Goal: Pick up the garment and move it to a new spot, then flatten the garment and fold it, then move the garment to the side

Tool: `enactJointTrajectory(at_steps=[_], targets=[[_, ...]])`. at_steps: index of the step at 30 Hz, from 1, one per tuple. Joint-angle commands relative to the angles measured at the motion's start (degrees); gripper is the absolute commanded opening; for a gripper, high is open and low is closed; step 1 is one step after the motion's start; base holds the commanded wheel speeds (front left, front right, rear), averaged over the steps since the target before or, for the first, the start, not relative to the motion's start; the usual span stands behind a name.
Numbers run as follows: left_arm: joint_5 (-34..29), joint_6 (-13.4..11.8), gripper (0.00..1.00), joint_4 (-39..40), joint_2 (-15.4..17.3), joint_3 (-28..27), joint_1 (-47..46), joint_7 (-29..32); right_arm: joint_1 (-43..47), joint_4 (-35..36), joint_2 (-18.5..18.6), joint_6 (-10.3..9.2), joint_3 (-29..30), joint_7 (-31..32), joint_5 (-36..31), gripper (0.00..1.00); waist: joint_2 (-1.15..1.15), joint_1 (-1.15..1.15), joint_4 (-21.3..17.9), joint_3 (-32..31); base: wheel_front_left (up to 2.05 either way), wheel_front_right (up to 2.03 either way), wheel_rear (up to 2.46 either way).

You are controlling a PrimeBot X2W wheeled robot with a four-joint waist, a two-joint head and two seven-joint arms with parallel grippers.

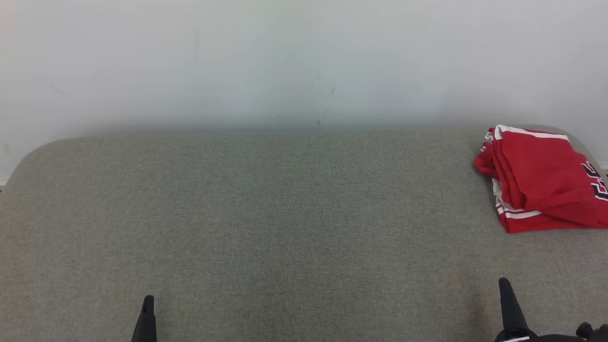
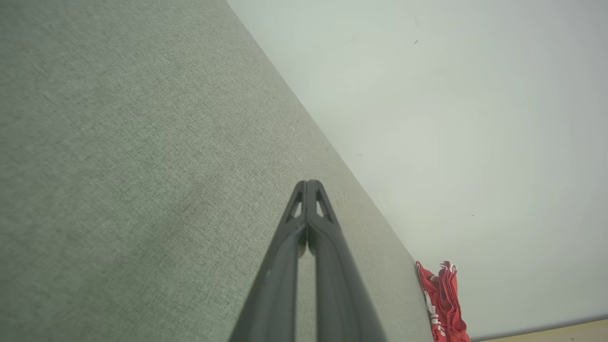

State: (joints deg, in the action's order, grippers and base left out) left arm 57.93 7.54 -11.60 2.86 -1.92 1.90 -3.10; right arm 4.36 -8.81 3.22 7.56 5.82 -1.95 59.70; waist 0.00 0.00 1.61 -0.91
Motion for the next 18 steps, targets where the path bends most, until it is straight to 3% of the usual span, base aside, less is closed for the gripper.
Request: enactJointTrajectory(at_steps=[1,18], targets=[[2.32,-0.05,0.0,0.79,0.12,-0.12,-1.47,0.4,-1.18,0.74,0.44,-0.06,0.32,0.49,2.09,0.0,0.0,0.0,-0.04,0.03,0.0,0.0,0.0],[12.16,-0.06,0.0,1.03,0.11,-0.18,-2.43,2.7,-1.75,1.23,0.38,-0.08,1.29,3.15,11.67,0.0,0.0,0.0,-0.42,0.28,0.0,0.0,0.0]])
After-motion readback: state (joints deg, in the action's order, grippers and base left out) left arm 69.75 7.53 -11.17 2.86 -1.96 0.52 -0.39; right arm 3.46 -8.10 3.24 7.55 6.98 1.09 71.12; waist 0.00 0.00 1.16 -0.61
